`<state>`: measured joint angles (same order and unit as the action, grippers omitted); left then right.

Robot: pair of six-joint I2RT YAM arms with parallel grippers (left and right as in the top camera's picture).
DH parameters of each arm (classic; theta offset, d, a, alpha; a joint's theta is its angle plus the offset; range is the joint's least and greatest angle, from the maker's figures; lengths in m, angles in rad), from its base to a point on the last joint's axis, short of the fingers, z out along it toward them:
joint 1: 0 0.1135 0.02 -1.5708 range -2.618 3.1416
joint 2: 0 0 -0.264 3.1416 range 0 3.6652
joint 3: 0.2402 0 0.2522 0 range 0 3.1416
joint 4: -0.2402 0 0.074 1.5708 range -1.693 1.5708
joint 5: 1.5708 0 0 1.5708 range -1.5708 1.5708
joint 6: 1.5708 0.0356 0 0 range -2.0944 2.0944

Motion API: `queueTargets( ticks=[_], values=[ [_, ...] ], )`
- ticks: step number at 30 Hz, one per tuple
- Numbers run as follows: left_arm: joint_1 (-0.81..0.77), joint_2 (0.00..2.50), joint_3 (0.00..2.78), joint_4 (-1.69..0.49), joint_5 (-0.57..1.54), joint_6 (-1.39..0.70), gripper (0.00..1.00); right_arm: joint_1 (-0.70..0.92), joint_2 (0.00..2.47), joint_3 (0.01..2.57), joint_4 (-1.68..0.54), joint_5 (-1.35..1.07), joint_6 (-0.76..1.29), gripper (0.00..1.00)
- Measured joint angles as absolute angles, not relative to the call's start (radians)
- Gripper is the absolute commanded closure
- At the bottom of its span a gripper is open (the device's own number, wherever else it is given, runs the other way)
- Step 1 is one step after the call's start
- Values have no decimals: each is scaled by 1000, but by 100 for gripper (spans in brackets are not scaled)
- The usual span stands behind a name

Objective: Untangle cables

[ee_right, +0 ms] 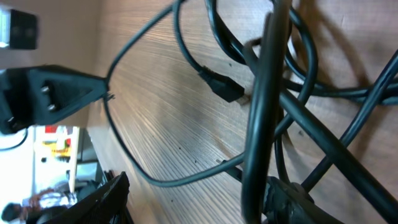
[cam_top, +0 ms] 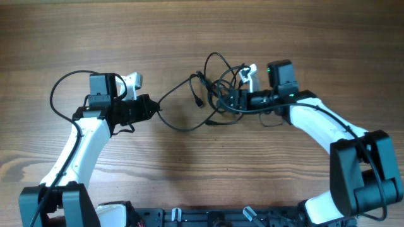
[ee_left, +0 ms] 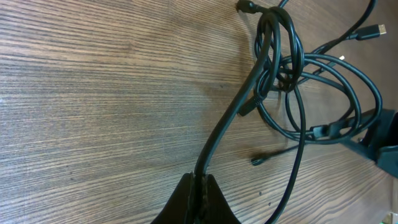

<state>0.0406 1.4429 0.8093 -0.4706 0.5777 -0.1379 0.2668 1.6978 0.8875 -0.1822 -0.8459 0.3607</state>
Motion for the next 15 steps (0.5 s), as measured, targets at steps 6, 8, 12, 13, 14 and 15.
queueTargets(
  ticks=[6, 8, 12, 13, 14, 15],
  values=[
    [41, 1443, 809, -481, 578, -87, 95, 362, 1698, 888, -183, -678, 518, 34],
    [41, 1443, 809, -483, 578, -74, 95, 387, 1698, 888, -183, -648, 562, 40],
    [41, 1443, 809, -485, 578, -60, 96, 428, 1698, 888, -189, -616, 638, 41],
    [41, 1443, 809, -485, 577, -60, 96, 434, 1698, 888, -194, -604, 655, 46],
    [41, 1443, 809, -486, 572, -57, 96, 436, 1698, 888, -196, -599, 663, 47],
    [41, 1443, 809, -486, 566, -57, 96, 436, 1698, 888, -197, -595, 666, 46]
  ],
)
